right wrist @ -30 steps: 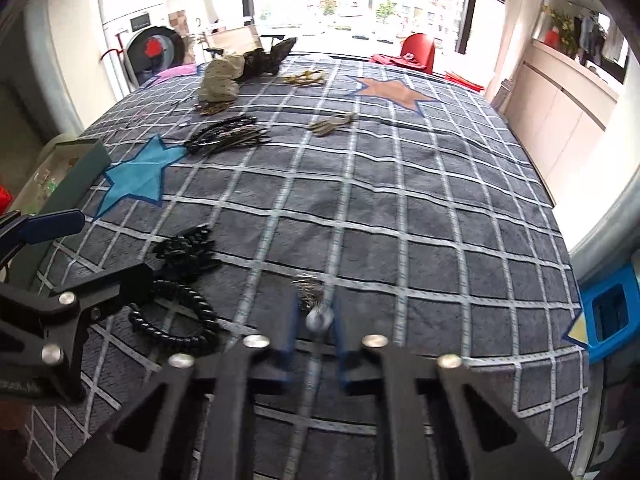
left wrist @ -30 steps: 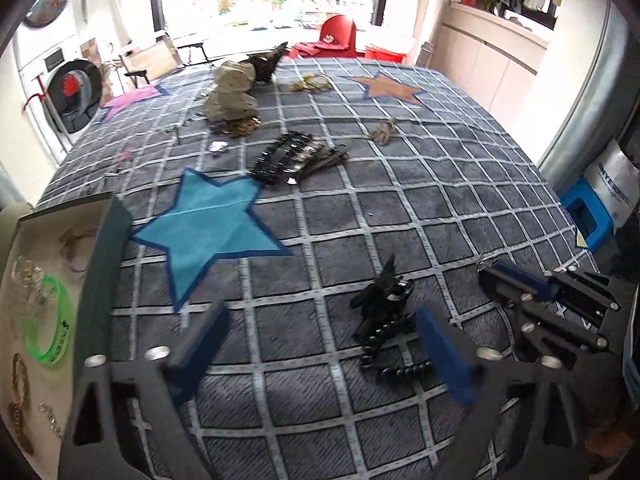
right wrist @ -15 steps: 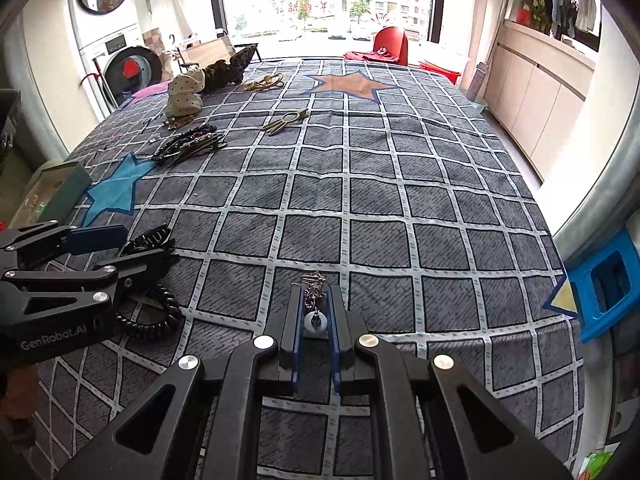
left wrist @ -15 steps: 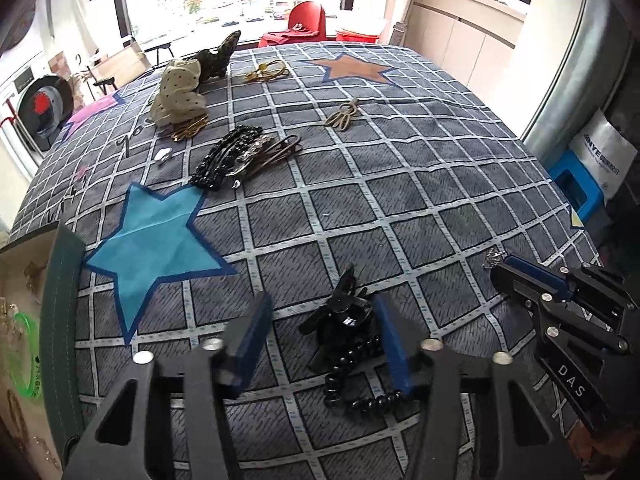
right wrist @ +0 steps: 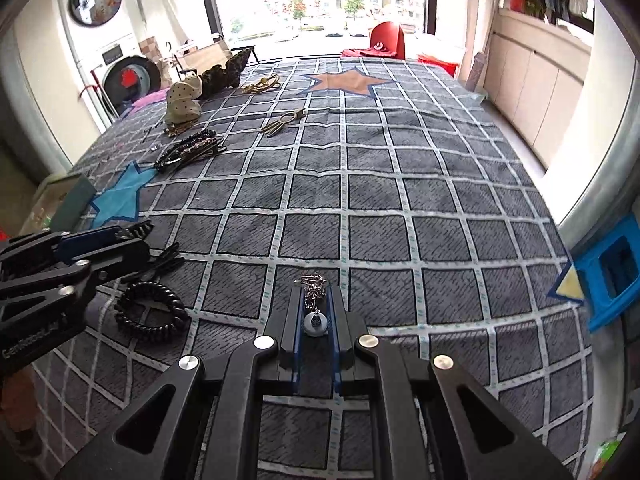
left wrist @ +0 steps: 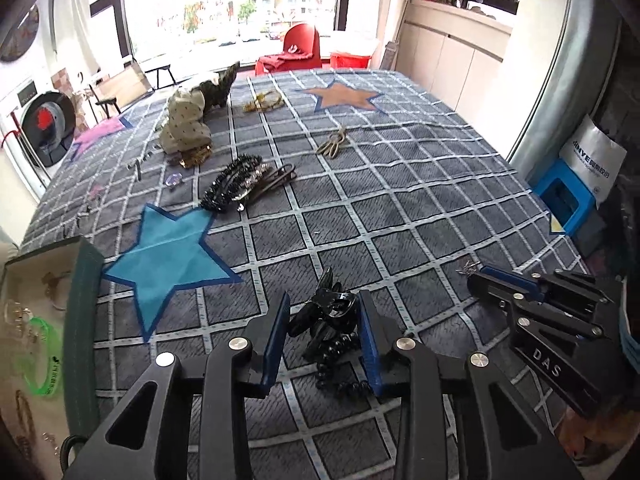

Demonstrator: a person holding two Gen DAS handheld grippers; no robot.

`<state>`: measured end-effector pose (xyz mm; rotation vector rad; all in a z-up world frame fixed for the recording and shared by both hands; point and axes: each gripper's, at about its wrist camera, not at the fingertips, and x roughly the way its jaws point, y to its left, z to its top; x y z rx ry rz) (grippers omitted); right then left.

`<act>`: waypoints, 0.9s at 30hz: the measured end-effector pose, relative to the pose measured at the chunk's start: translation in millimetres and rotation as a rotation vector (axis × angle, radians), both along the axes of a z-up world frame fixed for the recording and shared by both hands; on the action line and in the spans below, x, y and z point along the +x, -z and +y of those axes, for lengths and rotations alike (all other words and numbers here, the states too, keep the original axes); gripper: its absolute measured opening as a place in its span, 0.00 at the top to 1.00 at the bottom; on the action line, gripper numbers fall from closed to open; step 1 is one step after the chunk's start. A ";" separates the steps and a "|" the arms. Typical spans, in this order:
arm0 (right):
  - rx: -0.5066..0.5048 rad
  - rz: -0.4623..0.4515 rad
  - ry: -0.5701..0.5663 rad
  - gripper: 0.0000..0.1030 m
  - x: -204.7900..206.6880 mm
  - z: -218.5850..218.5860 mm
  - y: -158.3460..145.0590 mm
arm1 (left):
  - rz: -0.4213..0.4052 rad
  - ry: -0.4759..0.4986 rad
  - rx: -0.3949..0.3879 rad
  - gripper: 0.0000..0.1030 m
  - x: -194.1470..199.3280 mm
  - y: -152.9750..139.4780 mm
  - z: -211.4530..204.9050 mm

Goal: Organize jewelry
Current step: 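Carry the black hair claw and silver pendant over the beige box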

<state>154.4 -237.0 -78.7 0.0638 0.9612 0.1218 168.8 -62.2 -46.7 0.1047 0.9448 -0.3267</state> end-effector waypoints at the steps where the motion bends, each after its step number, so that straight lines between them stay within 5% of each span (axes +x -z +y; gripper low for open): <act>1: 0.016 0.005 0.005 0.88 -1.6 -1.9 -0.4 | -0.006 0.001 0.002 0.65 -3.7 -2.6 0.3; 27: 0.116 0.039 0.005 0.88 -70.8 8.9 -10.7 | -0.005 -0.109 0.027 0.65 -108.3 -2.6 40.2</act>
